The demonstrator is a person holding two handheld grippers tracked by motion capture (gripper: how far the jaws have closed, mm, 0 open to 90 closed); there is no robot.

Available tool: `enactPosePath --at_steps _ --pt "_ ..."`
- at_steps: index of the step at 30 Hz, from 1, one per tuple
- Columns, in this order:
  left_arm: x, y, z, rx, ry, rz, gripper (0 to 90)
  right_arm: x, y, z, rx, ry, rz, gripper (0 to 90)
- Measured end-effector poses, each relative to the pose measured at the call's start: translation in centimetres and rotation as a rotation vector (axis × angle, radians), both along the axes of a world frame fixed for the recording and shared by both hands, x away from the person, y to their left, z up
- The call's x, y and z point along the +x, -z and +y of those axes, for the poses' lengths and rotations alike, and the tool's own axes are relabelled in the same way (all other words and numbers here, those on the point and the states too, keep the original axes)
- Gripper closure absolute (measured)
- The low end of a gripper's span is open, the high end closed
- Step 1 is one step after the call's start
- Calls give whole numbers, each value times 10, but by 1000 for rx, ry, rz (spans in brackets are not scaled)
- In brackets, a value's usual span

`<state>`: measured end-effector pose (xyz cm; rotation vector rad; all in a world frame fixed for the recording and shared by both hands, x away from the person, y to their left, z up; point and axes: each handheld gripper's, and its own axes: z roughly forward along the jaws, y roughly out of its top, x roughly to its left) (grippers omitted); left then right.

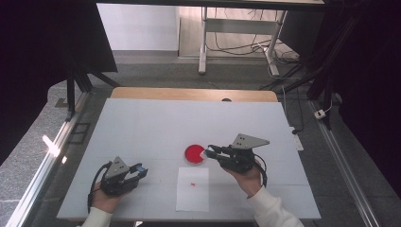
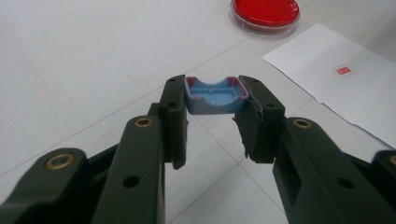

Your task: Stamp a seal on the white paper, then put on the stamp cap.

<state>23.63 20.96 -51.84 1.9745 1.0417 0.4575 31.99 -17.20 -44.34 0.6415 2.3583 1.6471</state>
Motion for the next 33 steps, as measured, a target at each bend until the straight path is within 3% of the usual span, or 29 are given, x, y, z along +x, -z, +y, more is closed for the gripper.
enactPosePath --at_steps 33 --pt "3 -3 -10 0 16 -18 643 -3 -3 2 8 -5 -11 754"
